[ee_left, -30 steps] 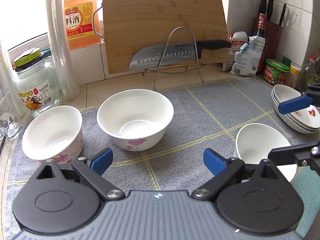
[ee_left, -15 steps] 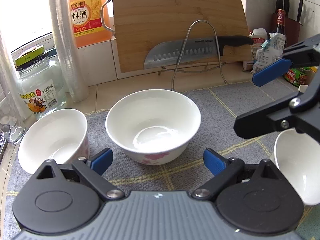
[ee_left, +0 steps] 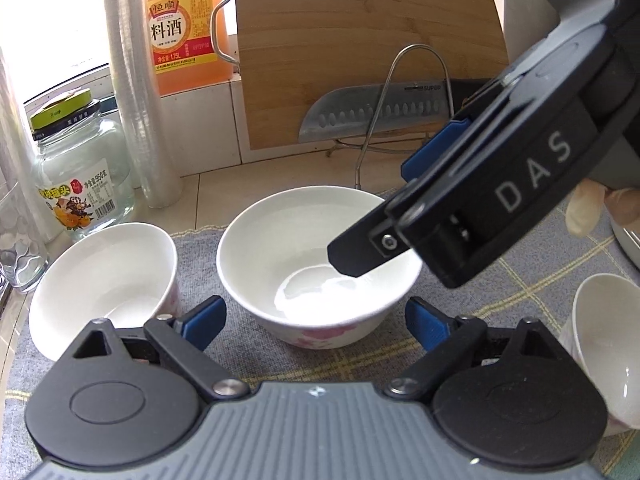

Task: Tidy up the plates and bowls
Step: 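Reach the right tool to the rim of a pink-flowered bowl, then close the right tool on the bowl rim and lift it, then carry the held bowl over another pink-flowered bowl with the right tool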

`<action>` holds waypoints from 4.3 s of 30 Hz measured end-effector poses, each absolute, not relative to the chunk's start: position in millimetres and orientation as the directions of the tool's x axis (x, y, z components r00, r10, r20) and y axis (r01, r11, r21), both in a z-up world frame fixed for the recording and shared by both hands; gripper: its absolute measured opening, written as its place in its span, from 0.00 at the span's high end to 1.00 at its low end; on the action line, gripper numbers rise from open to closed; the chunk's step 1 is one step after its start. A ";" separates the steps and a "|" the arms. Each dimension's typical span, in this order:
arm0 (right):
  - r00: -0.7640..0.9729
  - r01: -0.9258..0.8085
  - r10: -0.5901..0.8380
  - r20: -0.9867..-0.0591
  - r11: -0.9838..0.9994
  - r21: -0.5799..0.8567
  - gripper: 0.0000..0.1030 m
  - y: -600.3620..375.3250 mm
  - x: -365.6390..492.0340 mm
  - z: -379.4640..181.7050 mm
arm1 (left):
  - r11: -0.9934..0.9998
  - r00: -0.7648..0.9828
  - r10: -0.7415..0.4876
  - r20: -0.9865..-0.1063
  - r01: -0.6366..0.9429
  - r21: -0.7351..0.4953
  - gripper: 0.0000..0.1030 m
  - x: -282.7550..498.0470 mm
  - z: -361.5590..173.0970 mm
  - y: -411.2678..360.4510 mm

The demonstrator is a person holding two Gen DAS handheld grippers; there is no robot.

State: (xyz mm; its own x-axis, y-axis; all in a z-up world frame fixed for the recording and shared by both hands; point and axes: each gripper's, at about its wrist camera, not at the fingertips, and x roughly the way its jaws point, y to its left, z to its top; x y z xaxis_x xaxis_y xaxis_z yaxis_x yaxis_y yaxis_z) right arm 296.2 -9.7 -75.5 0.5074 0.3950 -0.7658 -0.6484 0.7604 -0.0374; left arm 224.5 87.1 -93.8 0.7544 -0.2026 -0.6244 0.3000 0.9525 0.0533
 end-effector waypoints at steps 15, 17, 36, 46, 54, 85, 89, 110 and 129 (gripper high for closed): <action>0.436 -0.684 0.420 -0.796 0.729 0.010 0.20 7.9 329.1 -90.9 | 0.949 0.753 -0.231 -0.615 0.315 0.029 0.12 227.8 -91.7 89.4; 0.428 -0.686 0.426 -0.797 0.727 0.021 0.21 8.1 330.8 -92.2 | 0.948 0.753 -0.233 -0.615 0.316 0.029 0.12 227.7 -91.4 89.8; 0.402 -0.675 0.448 -0.798 0.734 0.072 0.32 8.3 336.9 -93.0 | 0.940 0.732 -0.253 -0.632 0.341 0.019 0.12 229.3 -87.1 91.2; 0.404 -0.657 0.461 -0.790 0.747 0.100 0.32 -3.3 321.8 -84.5 | 0.919 0.704 -0.289 -0.649 0.393 0.017 0.12 218.3 -73.5 86.8; 0.424 -0.636 0.473 -0.773 0.763 0.118 0.32 -18.4 297.8 -68.4 | 0.901 0.687 -0.321 -0.651 0.433 0.013 0.12 200.3 -61.3 78.6; 0.559 -0.487 0.420 -0.715 0.864 0.128 0.31 -97.6 190.2 -39.4 | 0.778 0.621 -0.468 -0.629 0.628 0.041 0.12 128.2 -20.3 21.2; 0.572 -0.460 0.397 -0.718 0.880 0.120 0.31 -107.0 179.5 -42.0 | 0.756 0.598 -0.486 -0.637 0.653 0.037 0.12 123.3 -24.1 13.4; 0.574 -0.379 0.348 -0.741 0.915 0.136 0.31 -126.4 164.2 -70.1 | 0.714 0.527 -0.488 -0.696 0.699 0.028 0.12 123.3 -50.4 -5.9; 0.558 -0.371 0.351 -0.752 0.916 0.152 0.31 -129.4 168.2 -80.6 | 0.707 0.499 -0.480 -0.721 0.707 0.019 0.12 132.9 -57.0 -10.0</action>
State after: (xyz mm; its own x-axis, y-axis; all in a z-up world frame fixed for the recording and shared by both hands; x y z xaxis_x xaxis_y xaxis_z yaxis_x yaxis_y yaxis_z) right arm 168.2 -129.4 -80.6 0.5581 0.3505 -0.7521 -0.3710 0.9162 0.1517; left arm 132.9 -10.0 -57.0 0.4993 -0.4802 -0.7212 0.7072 0.7068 0.0191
